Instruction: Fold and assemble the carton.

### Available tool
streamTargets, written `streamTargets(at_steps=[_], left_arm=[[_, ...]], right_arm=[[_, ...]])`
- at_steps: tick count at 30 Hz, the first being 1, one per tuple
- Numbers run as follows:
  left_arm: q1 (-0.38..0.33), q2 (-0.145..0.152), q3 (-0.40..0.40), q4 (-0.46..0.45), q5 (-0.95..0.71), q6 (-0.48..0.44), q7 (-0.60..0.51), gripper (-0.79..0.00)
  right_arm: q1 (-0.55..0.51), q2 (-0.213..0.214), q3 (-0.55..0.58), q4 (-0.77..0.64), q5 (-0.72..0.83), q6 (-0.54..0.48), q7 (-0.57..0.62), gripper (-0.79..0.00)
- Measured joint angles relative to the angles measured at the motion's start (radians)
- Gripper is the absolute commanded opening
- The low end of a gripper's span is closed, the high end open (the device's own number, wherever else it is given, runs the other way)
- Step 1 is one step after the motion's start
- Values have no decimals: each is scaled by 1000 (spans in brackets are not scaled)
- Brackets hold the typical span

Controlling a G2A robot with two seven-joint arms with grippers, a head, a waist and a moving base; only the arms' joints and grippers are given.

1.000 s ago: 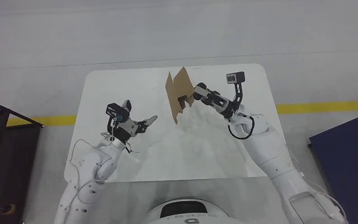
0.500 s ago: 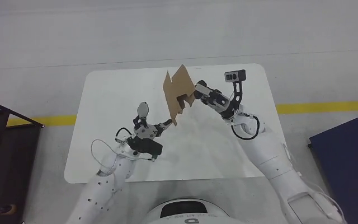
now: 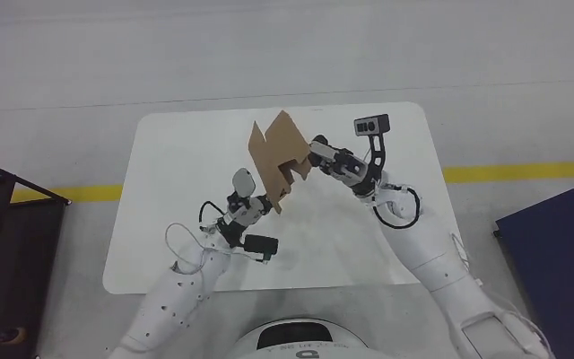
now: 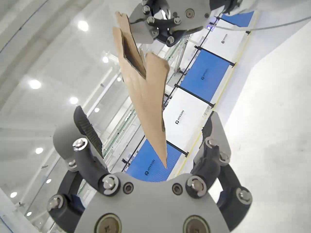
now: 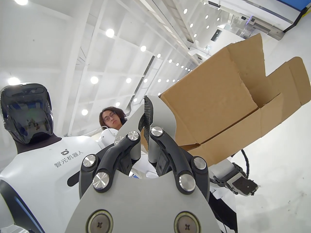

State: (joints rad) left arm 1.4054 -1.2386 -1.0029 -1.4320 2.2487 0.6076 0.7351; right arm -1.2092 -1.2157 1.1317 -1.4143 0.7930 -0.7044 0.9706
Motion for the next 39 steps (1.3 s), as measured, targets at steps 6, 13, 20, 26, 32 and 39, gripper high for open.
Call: streamTargets(at_steps=[6, 13, 20, 26, 32, 39], left_arm=[[-27, -18, 28, 36, -1, 90, -20, -58], [-32, -25, 26, 39, -24, 112, -22, -508], [-19, -21, -4, 28, -6, 122, -7, -785], [-7, -12, -57, 11, -10, 127, 12, -785], [7, -4, -117, -31, -66, 75, -6, -785], [48, 11, -176, -130, -168, -163, -67, -785]], right_arm=[[-18, 0, 9, -12, 4, 2, 18, -785], [-38, 1, 19, -21, -23, 8, 18, -785], [-50, 1, 23, -34, -54, 18, 6, -585], [-47, 0, 21, -31, -61, 32, 3, 0], [-37, -1, 38, -13, -36, 20, 4, 0], [-59, 9, 107, 11, -49, -33, 13, 0]])
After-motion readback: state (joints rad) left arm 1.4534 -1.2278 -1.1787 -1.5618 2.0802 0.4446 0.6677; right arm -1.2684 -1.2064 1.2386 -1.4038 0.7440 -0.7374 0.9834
